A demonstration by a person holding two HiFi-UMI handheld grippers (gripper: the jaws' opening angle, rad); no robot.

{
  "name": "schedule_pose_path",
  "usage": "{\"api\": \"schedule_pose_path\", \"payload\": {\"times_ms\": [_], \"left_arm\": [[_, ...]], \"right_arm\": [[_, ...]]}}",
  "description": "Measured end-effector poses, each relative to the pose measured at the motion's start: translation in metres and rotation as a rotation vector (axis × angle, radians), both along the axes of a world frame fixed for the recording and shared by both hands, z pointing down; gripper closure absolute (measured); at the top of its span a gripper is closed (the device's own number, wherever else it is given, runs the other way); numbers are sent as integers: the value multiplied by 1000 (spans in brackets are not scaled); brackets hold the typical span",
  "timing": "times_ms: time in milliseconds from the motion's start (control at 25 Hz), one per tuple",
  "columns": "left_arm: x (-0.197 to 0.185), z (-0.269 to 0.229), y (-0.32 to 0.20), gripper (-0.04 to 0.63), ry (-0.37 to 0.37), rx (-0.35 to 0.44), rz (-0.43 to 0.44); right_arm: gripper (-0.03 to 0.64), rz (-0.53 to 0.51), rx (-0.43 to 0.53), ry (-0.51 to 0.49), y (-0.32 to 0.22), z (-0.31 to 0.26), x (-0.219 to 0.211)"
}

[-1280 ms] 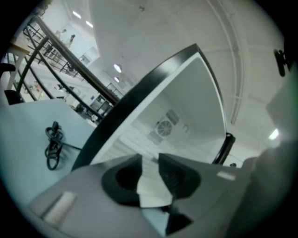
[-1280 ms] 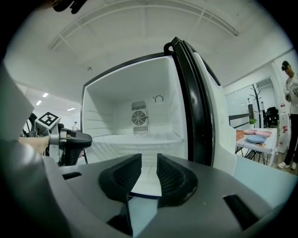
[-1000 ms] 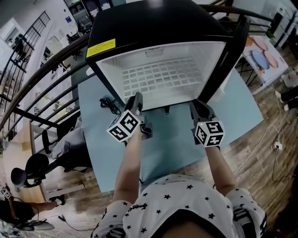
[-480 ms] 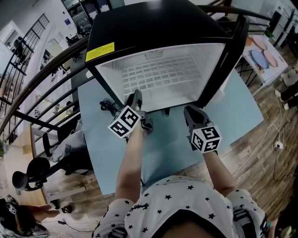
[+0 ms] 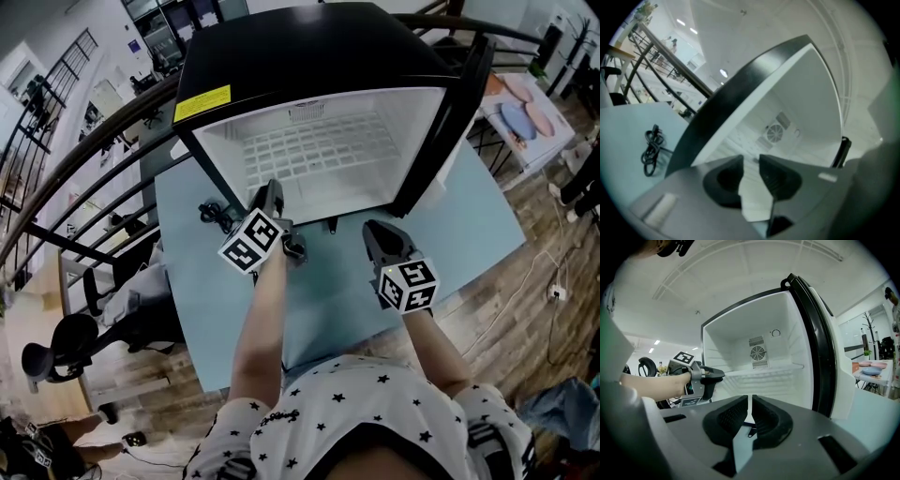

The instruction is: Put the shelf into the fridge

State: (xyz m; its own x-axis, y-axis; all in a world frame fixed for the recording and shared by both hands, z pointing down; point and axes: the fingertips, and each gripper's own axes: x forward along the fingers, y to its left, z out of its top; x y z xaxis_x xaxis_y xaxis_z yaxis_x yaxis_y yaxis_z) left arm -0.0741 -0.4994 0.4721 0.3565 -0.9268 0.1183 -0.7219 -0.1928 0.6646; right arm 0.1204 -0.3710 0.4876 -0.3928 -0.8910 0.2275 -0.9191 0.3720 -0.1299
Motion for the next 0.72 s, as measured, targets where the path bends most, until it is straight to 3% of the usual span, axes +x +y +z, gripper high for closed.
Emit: {"api": "schedule_pose_path", "payload": {"times_ms": [160, 480, 720], "left_arm": [[-1, 6, 11, 563, -15, -42, -17], [6, 20, 63, 588, -55, -76, -15], [15, 19, 116, 591, -135, -71, 3]], "right_arm": [[578, -5, 1, -5, 11, -3, 0], [578, -13, 2, -32, 40, -8, 7], [578, -53, 1, -55, 73, -13, 7]]}}
